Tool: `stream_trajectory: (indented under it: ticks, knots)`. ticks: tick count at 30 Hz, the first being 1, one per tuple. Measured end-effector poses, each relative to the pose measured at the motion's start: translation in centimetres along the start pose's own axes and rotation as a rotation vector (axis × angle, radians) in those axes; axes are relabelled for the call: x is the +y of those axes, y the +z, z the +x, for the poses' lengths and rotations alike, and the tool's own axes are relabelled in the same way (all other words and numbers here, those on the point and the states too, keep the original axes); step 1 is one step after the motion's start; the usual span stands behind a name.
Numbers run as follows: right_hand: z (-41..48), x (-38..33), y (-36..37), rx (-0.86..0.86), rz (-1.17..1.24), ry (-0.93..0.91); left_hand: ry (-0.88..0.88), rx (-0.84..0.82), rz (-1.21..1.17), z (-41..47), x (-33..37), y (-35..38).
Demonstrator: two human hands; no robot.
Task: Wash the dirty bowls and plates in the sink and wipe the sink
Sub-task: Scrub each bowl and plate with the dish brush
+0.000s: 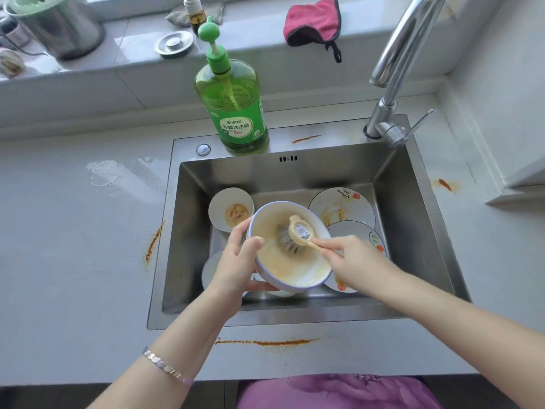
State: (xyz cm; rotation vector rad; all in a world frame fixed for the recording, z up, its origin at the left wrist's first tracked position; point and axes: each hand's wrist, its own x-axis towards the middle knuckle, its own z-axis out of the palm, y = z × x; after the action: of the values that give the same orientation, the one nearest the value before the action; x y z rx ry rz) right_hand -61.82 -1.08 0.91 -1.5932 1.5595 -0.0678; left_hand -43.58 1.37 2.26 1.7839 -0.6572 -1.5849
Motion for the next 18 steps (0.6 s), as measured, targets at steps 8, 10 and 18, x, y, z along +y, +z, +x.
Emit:
stream_trajectory:
  ticks: [8, 10, 18]
  knots:
    - [-1.6, -4.1, 0.7, -0.378, 1.261, 0.413, 0.167, -0.002, -0.007, -0.1, -0.1, 1.2]
    - [-2.5, -4.0, 1.0, -0.412, 1.151, 0.340, 0.171, 0.015, -0.031, 0.0, 0.4, 0.9]
    - [-2.3, -4.3, 0.3, -0.296, 1.086, 0.310, 0.209, -0.038, 0.016, -0.3, -0.4, 0.9]
